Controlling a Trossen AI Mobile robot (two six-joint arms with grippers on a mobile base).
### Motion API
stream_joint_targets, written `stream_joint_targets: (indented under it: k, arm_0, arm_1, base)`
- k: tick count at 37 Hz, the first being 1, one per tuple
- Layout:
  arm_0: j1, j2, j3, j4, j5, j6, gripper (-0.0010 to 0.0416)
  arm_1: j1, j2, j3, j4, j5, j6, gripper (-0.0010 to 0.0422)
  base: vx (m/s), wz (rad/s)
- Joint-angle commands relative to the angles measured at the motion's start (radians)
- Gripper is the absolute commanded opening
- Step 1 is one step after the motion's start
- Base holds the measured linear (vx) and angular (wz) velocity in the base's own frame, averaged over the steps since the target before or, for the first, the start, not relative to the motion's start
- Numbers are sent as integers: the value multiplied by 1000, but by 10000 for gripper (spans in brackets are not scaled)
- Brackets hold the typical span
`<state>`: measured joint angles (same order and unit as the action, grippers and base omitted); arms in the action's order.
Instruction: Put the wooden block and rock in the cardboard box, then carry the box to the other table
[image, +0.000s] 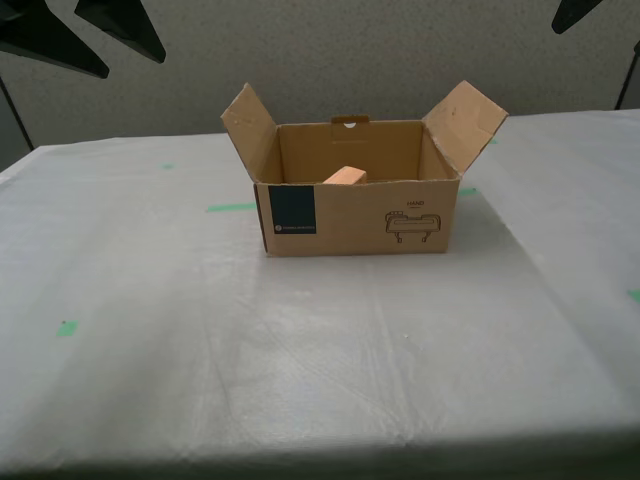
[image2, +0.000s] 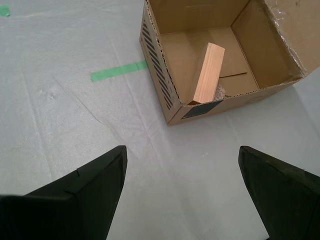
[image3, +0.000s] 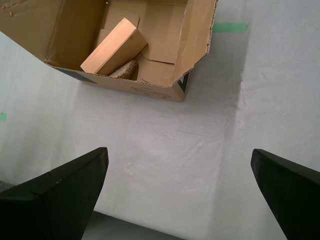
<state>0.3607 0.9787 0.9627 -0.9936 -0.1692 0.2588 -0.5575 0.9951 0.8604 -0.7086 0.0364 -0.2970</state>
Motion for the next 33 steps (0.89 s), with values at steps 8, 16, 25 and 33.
stream_joint_targets:
  k: [8,16,25,33]
  arm_0:
    - [0,0,1,1,3,4,399]
    - [0,0,1,1,3,4,399]
    - [0,0,1,1,3,4,399]
    - [0,0,1,1,3,4,399]
  arm_1:
    - [0,0,1,0,2,0,302]
    - [0,0,1,0,2,0,302]
    - [0,0,1,0,2,0,302]
    - [0,0,1,0,2,0,302]
  base:
    - [0,0]
    - [0,0]
    - [0,0]
    - [0,0]
